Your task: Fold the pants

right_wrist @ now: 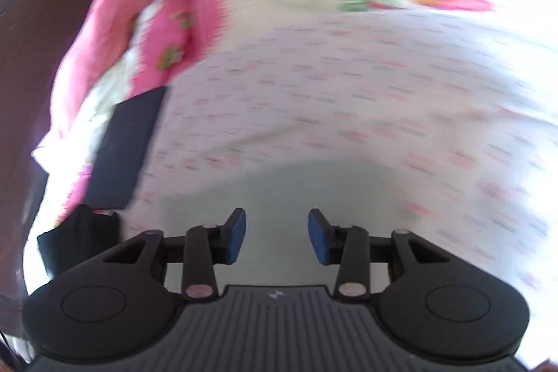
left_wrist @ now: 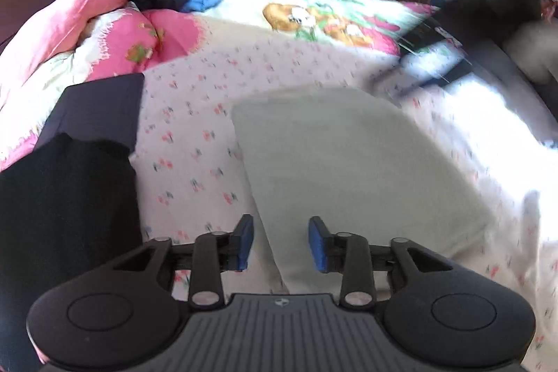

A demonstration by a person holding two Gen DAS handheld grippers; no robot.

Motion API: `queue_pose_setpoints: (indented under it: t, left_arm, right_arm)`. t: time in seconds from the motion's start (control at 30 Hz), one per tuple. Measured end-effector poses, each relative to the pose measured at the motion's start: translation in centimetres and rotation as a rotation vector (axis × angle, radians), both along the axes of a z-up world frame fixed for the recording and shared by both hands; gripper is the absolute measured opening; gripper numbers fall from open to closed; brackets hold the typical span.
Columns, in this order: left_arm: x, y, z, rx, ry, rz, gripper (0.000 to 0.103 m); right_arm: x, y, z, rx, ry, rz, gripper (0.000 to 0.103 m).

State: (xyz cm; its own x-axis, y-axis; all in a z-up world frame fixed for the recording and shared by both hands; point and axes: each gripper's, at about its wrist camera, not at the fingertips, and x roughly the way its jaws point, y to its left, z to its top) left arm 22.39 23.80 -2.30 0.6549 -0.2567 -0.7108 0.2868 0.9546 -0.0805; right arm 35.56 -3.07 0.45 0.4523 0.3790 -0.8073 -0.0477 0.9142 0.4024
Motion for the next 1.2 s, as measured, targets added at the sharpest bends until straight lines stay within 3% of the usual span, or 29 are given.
queue_pose_setpoints:
  t: [0.1,0.23,0.33,0.4,0.5,0.6,0.67,0.7,0.77,0.83,0.87,0.9,0.97,1.03,1.13,1.2]
  left_arm:
    - [1.8,0.6,-0.6,-0.071,0.041,0.015,0.051]
    - [2.7,0.3,-1.8,-0.088,0.104,-0.02,0.051]
    - [2.9,0.6,-2.7,-0.146,0.175,-0.044,0.055]
    - [3.0,0.2,-3.3,-0.115,0.191,-0.081,0.056]
    - [3.6,0.2,-3.5,-0.068,0.178,-0.139,0.066]
    - [4.8,1.1,-3.2,-0.096,0.18,-0.138,0.068]
    - [5.2,1.6,-3.2,-0.105,0.17,-0.141,0.071]
    - [5.5,1.7,-3.6,-0.113,0.185,-0.146,0.073]
    - [6.2,1.8,-4.3,-0.129,0.194,-0.155,0.075]
    - [7.0,1.9,-4.6,-0.155,0.21,-0.145,0.07]
    - [7.1,1.8,-4.7,-0.167,0.215,-0.149,0.061]
    - [7.1,1.8,-4.6,-0.172,0.219,-0.16,0.055]
    - [7.0,2.1,-4.2,-0.195,0.23,-0.164,0.04]
    - [7.1,2.4,-3.5,-0.233,0.235,-0.151,0.031]
    - [6.8,2.2,-2.1,-0.328,0.227,-0.159,0.021]
    - [6.1,0.4,-0.9,-0.378,0.223,-0.198,0.02]
  right_arm:
    - [-2.0,-3.7,-2.0,-0.003,0.072,-0.075,0.049]
    - [-3.0,-5.3,-4.7,0.154,0.123,-0.102,0.049]
    - [-3.2,-5.4,-6.8,0.258,0.165,-0.096,0.05]
    - [-3.2,-5.2,-7.9,0.34,0.204,-0.071,0.05]
    - [-2.5,-5.0,-8.7,0.359,0.197,-0.048,0.05]
    - [-1.4,-4.8,-8.2,0.41,0.184,-0.004,0.05]
    - [-2.1,-4.7,-7.4,0.413,0.124,0.059,0.051]
    - [-2.3,-4.6,-7.6,0.412,0.112,0.07,0.057]
    - [-1.7,-3.9,-9.3,0.398,0.149,0.054,0.057]
    - [-0.9,-3.6,-10.5,0.465,0.148,0.012,0.055]
    - [-0.7,-3.6,-10.7,0.513,0.164,-0.036,0.04]
    - [-0.7,-3.4,-10.6,0.556,0.182,-0.051,0.014]
    - [-1.3,-2.7,-9.4,0.546,0.177,-0.013,0.013]
    - [-2.0,-2.4,-7.4,0.483,0.143,0.049,0.011]
    - [-2.7,-4.1,-4.9,0.461,0.13,0.088,0.011]
    - [-3.1,-5.8,-2.9,0.429,0.114,0.113,0.011]
